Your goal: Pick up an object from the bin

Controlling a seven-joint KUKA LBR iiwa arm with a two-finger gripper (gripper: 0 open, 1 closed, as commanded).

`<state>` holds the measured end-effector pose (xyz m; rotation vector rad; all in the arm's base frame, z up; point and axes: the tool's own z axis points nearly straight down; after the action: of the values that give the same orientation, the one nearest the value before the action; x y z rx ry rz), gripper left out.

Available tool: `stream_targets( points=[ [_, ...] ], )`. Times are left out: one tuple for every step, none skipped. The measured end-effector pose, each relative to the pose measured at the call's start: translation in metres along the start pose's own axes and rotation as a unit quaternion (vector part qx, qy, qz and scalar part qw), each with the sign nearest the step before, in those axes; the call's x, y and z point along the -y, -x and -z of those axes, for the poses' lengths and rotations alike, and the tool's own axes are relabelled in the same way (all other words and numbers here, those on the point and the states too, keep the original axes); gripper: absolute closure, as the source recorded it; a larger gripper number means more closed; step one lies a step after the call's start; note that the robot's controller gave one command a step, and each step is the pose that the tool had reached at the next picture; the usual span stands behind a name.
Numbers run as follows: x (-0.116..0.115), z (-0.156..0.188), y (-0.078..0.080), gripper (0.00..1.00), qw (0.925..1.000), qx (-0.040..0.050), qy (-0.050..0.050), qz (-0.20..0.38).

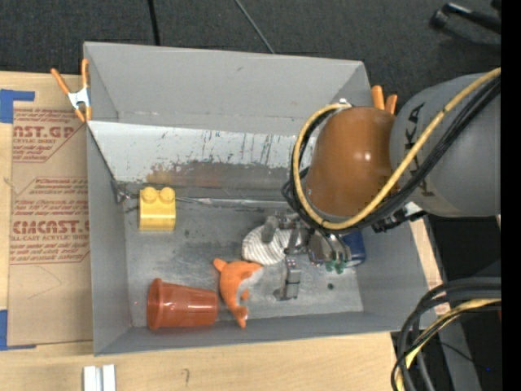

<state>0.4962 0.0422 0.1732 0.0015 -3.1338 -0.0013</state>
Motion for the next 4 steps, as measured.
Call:
stream_targets(
  points=[
    [0.0,0.004,0.002,0.0,1.0,0.0038,0.0,0.0],
    [0.003,-0.099,0.012,1.0,0.999,0.0033,0.0,-0.044],
    [0.003,-0.099,0.012,1.0,0.999,0.0034,0.0,-0.044],
    [0.005,-0.054,0.026,1.0,0.9988,0.0001,0.0,-0.049]
  ],
)
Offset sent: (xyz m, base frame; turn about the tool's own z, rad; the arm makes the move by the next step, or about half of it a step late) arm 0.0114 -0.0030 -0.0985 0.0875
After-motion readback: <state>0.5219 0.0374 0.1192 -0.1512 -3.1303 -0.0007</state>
